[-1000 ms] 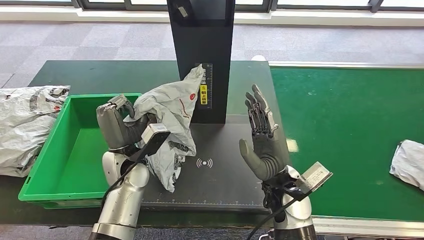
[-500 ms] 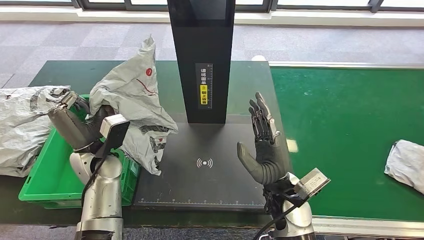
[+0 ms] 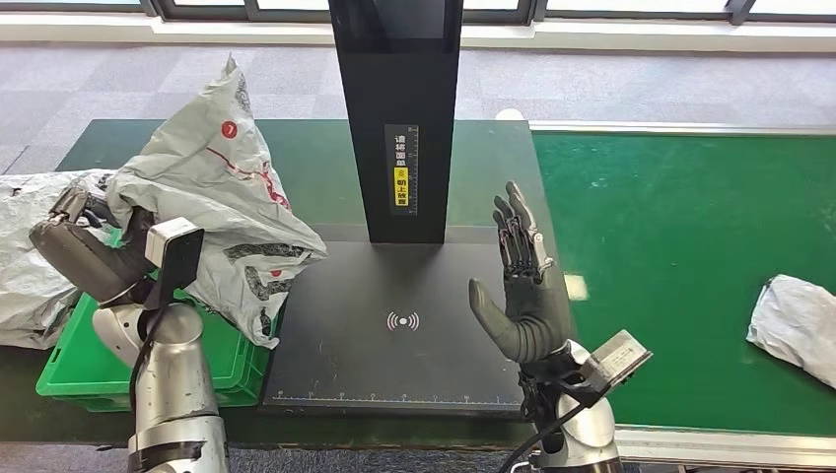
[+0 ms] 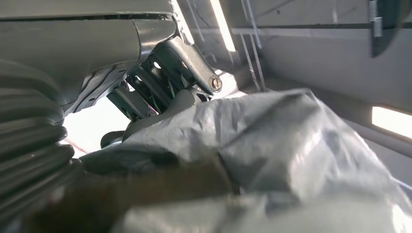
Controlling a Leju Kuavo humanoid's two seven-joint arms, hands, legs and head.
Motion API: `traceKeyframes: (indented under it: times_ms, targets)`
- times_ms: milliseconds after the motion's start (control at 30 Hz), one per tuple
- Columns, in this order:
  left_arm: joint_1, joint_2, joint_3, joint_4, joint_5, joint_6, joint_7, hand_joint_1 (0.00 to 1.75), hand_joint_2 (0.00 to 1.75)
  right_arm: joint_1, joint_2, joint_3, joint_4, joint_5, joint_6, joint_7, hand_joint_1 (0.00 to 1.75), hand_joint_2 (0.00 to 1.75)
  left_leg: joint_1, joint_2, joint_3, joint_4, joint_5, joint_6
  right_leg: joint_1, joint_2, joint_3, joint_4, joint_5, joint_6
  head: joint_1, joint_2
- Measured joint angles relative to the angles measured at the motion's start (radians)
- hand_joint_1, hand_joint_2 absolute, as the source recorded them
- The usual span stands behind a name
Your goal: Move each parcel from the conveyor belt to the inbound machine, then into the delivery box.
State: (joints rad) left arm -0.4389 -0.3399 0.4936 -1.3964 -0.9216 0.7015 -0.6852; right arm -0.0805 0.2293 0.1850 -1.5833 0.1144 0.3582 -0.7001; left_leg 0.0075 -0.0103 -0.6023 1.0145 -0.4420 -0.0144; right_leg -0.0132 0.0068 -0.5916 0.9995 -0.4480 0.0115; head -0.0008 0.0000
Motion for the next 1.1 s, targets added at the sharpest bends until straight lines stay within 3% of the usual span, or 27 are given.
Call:
traceKeyframes:
  times_ms: [400,633,900,933,967,1033,1067,1100]
  targets:
    - [-0.031,-0.001,0.125,0.033,0.012,0.0,-0.013,1.75,1.75,-0.004,0.0,0.0,0.026,-0.001,0.009,0.0,0.0,1.75,0.0,0.0,0.0,0.0,0.0,0.0,0.0,0.0,0.0,0.0,0.0,0.0,0.0,0.0]
    - [-0.02,-0.001,0.143,-0.028,0.08,0.0,-0.016,1.75,1.75,-0.03,0.0,0.0,0.059,-0.005,0.019,0.0,0.0,1.75,0.0,-0.001,0.0,0.0,0.0,0.0,0.0,0.0,0.0,0.0,0.0,0.0,0.0,0.0]
    - [-0.024,-0.001,0.185,-0.042,0.05,0.0,-0.016,1.75,1.75,-0.05,0.0,0.0,0.083,-0.008,0.019,0.0,0.0,1.75,0.0,-0.001,0.0,0.0,0.0,0.0,0.0,-0.001,0.001,0.0,0.0,0.0,0.0,0.0]
    - [-0.026,-0.001,0.192,-0.043,0.057,0.0,-0.016,1.63,1.75,-0.053,0.0,0.0,0.086,-0.008,0.019,0.0,0.0,1.75,0.0,-0.002,0.0,0.0,0.0,0.0,0.0,-0.001,0.001,0.0,0.0,0.0,0.0,0.0]
    - [-0.028,-0.001,0.201,-0.043,0.063,0.0,-0.016,1.2,1.75,-0.057,0.0,0.0,0.089,-0.008,0.019,0.0,0.0,1.75,0.0,-0.002,0.0,0.0,0.0,0.0,0.0,-0.001,0.001,0.0,0.0,0.0,0.0,0.0]
    - [-0.037,-0.001,0.222,-0.043,0.067,0.0,-0.016,0.32,0.87,-0.069,0.0,0.0,0.098,-0.008,0.019,0.0,0.0,1.75,0.0,-0.002,0.0,0.0,0.0,0.0,0.0,-0.001,0.0,0.0,0.0,0.0,0.0,0.0]
    - [-0.042,-0.001,0.233,-0.043,0.063,0.0,-0.016,0.0,0.44,-0.076,0.0,0.0,0.103,-0.008,0.019,0.0,0.0,1.75,0.0,-0.002,0.0,0.0,0.0,0.0,0.0,-0.001,0.0,0.0,0.0,0.0,0.0,0.0]
    - [-0.047,-0.001,0.244,-0.043,0.054,0.0,-0.016,0.0,0.0,-0.081,0.0,0.0,0.107,-0.007,0.019,0.0,0.0,1.75,0.0,-0.002,0.0,0.0,0.0,0.0,0.0,-0.001,0.0,0.0,0.0,0.0,0.0,0.0]
